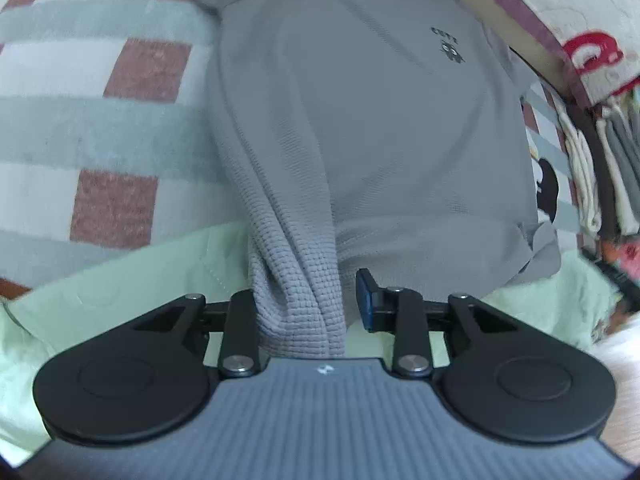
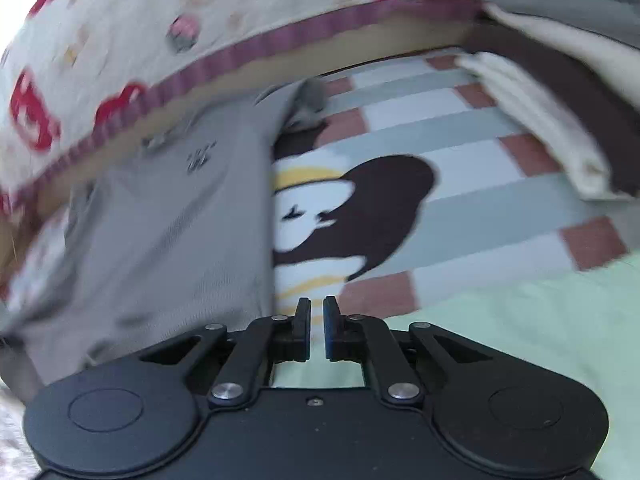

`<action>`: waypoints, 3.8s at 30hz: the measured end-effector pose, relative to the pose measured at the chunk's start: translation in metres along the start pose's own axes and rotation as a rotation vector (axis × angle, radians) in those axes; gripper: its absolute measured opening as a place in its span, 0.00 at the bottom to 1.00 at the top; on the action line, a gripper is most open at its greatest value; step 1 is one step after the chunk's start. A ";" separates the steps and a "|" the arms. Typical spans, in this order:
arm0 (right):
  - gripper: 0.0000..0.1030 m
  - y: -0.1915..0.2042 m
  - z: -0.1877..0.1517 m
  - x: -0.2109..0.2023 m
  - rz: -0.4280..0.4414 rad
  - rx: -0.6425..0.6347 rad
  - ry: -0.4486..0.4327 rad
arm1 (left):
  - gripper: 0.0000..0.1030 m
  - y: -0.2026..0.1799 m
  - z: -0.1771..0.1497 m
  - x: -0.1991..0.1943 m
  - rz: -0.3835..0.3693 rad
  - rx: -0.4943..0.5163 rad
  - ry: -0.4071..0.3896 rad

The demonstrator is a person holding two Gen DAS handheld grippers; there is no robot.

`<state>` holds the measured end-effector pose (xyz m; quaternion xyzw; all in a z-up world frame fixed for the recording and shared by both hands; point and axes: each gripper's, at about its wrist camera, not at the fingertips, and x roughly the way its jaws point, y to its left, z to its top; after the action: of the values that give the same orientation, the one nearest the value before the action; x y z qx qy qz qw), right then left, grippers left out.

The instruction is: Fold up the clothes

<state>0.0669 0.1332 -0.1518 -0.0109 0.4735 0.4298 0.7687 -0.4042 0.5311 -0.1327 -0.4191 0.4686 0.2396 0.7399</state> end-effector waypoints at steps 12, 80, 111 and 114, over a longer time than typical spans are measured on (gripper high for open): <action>0.46 -0.013 0.078 -0.069 0.277 0.252 0.086 | 0.33 -0.004 -0.015 -0.025 0.037 0.011 -0.054; 0.61 -0.051 -0.086 0.008 0.402 0.160 0.218 | 0.19 0.060 -0.142 0.007 0.000 -0.269 -0.323; 0.33 0.024 0.003 -0.057 0.145 -0.094 0.226 | 0.24 0.071 -0.125 -0.100 0.298 -0.237 -0.327; 0.33 0.049 0.067 -0.055 0.213 -0.123 0.184 | 0.24 0.060 -0.082 -0.134 0.334 -0.166 -0.390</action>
<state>0.0725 0.1563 -0.0552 -0.0471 0.5134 0.5341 0.6701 -0.5493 0.4989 -0.0537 -0.3414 0.3584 0.4722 0.7294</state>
